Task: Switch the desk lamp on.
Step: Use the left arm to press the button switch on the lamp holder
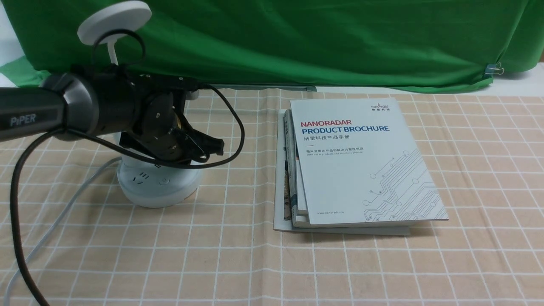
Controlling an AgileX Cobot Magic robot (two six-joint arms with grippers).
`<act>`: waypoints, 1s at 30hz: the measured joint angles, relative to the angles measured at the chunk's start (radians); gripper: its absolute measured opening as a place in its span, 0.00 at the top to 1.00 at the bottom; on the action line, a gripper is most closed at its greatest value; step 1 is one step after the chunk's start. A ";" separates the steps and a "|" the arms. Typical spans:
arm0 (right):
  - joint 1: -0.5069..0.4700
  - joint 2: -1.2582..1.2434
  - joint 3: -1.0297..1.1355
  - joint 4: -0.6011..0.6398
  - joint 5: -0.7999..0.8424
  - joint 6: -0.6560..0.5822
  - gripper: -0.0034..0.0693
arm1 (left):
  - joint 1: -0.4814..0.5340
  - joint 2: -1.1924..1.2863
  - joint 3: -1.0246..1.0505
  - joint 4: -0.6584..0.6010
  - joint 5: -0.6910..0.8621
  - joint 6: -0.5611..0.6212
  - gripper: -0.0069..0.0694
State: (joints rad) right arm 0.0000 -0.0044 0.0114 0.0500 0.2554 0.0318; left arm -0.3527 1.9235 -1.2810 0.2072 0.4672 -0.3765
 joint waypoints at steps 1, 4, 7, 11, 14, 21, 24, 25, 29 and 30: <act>0.000 0.000 0.000 0.000 0.000 0.000 0.62 | 0.000 0.000 0.000 0.000 0.000 0.000 0.91; 0.000 0.000 0.000 0.000 0.000 0.000 0.62 | 0.000 0.000 0.001 0.000 0.000 0.000 0.91; 0.000 0.000 0.000 0.000 0.000 0.000 0.62 | 0.000 0.005 0.001 0.000 0.000 -0.001 0.91; 0.000 0.000 0.000 0.000 0.000 0.000 0.62 | 0.008 0.016 0.000 -0.005 -0.010 -0.008 0.91; 0.000 0.000 0.000 0.000 0.000 0.000 0.62 | 0.018 0.033 -0.005 -0.013 -0.029 -0.011 0.91; 0.000 0.000 0.000 0.000 0.000 0.000 0.62 | 0.020 0.035 -0.005 -0.034 -0.033 0.007 0.91; 0.000 0.000 0.000 0.000 0.000 0.000 0.62 | 0.020 0.032 -0.004 -0.028 -0.046 0.008 0.91; 0.000 0.000 0.000 0.000 0.000 0.000 0.62 | 0.020 0.027 -0.001 -0.028 -0.050 0.007 0.91; 0.000 0.000 0.000 0.000 0.000 0.000 0.62 | 0.020 -0.002 0.010 -0.029 -0.028 0.005 0.91; 0.000 0.000 0.000 0.000 0.000 0.000 0.62 | 0.020 -0.006 0.011 -0.029 -0.024 0.005 0.91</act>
State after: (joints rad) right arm 0.0000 -0.0044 0.0114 0.0500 0.2554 0.0318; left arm -0.3331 1.9176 -1.2703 0.1777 0.4434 -0.3718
